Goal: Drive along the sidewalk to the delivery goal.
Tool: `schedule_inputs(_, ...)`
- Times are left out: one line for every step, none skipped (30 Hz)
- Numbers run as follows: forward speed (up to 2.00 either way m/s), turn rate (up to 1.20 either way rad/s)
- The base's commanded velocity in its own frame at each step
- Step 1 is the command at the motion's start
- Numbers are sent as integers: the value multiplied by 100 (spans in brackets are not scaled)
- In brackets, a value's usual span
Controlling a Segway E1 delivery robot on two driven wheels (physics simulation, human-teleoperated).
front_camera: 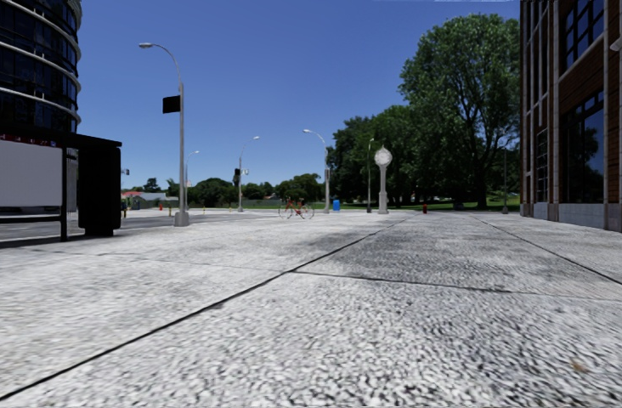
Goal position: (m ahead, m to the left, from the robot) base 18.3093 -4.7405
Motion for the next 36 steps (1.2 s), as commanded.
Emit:
schedule_inputs(200, 0)
schedule_inputs(200, 0)
schedule_inputs(200, 0)
schedule_inputs(200, 0)
schedule_inputs(200, 0)
schedule_inputs(200, 0)
schedule_inputs(200, 0)
schedule_inputs(200, 0)
schedule_inputs(200, 0)
schedule_inputs(200, 0)
schedule_inputs(200, 0)
schedule_inputs(200, 0)
schedule_inputs(200, 0)
schedule_inputs(200, 0)
schedule_inputs(200, 0)
schedule_inputs(200, 0)
schedule_inputs(200, 0)
schedule_inputs(200, 0)
schedule_inputs(200, 0)
schedule_inputs(200, 0)
schedule_inputs(200, 0)
schedule_inputs(200, 0)
schedule_inputs(200, 0)
schedule_inputs(200, 0)
schedule_inputs(200, 0)
schedule_inputs(200, 0)
schedule_inputs(200, 0)
schedule_inputs(200, 0)
schedule_inputs(200, 0)
schedule_inputs(200, 0)
schedule_inputs(200, 0)
schedule_inputs(200, 0)
schedule_inputs(200, 0)
schedule_inputs(200, 0)
schedule_inputs(200, 0)
schedule_inputs(200, 0)
